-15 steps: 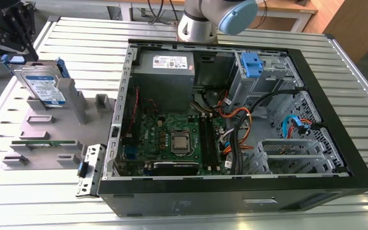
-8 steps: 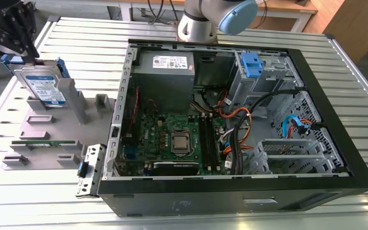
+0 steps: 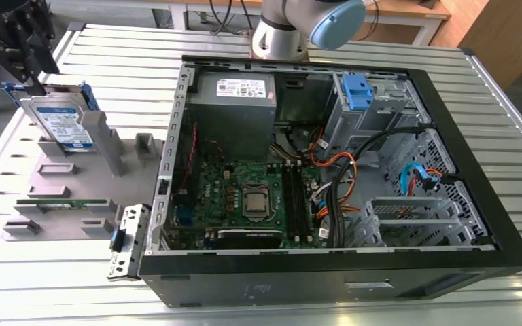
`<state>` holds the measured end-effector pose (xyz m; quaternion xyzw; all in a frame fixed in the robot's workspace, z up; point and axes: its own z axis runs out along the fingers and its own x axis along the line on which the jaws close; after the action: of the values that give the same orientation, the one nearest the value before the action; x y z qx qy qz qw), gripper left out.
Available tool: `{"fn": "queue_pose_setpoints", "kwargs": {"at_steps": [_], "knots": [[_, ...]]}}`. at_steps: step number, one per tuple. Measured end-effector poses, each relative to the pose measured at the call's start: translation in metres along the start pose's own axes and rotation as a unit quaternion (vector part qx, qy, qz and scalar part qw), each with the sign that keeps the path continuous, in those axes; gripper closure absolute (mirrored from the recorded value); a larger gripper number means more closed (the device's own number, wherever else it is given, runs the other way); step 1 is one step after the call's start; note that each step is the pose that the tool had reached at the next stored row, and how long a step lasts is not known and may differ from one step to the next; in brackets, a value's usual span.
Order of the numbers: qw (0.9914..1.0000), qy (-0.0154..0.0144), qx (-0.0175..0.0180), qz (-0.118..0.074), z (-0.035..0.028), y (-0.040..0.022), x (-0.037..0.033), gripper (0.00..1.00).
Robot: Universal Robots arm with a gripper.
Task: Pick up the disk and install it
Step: 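Pick up the disk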
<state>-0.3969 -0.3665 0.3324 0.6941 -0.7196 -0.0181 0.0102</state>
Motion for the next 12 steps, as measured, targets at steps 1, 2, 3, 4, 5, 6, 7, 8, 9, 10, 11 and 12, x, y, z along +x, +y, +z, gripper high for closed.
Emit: {"fn": "queue_pose_setpoints", "kwargs": {"at_steps": [1,2,3,4,5,6,7,8,9,10,11,12], "knots": [[1.00000,0.0000,0.0000,0.000,0.0000,0.0000,0.0000,0.48],[1.00000,0.0000,0.0000,0.000,0.0000,0.0000,0.0000,0.42],[1.00000,0.0000,0.0000,0.000,0.0000,0.0000,0.0000,0.42],[1.00000,0.0000,0.0000,0.000,0.0002,0.0000,0.0001,0.42],[1.00000,-0.0001,0.0003,0.000,0.0007,0.0001,0.0001,0.42],[1.00000,0.0000,0.0007,-0.001,0.0017,0.0002,0.0002,0.42],[1.00000,0.0000,0.0010,-0.002,0.0029,0.0003,0.0001,0.42],[0.99999,0.0001,0.0012,-0.003,0.0046,0.0004,0.0001,0.42],[0.99999,0.0001,0.0013,-0.004,0.0064,0.0005,0.0001,0.42],[0.99999,0.0001,0.0013,-0.005,0.0082,0.0005,0.0002,0.42],[0.99998,0.0002,0.0013,-0.006,0.0100,0.0005,0.0002,0.42],[0.99997,0.0003,0.0012,-0.008,0.0119,0.0006,0.0002,0.42]]}}
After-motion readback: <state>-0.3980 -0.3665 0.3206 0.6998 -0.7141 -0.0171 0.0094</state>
